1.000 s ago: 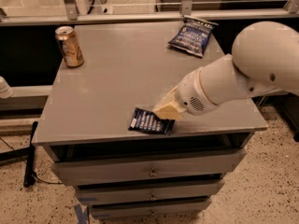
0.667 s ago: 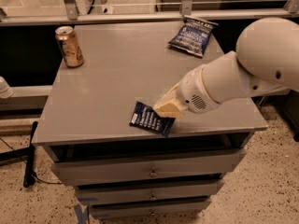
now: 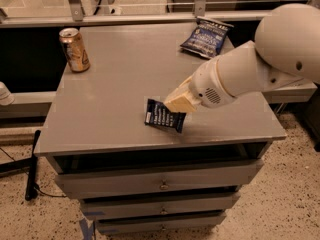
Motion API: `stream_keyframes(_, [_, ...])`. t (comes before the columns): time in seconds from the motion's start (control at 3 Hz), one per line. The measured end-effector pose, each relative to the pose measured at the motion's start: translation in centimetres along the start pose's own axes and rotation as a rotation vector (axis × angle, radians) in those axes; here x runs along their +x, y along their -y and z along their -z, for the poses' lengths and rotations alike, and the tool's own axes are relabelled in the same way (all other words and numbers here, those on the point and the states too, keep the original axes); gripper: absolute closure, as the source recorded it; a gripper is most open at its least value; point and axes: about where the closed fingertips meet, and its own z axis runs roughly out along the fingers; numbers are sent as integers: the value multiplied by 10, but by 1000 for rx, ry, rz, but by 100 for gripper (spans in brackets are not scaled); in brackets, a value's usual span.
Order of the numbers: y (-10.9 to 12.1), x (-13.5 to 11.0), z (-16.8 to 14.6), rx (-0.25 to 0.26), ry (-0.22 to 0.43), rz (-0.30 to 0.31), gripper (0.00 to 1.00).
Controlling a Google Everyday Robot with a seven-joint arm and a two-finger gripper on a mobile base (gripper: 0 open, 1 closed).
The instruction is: Pick rxbar blueberry
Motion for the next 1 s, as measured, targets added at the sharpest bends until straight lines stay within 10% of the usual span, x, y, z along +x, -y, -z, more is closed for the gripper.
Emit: stream_keyframes(1.0, [71,-63,56,161,74,73,100])
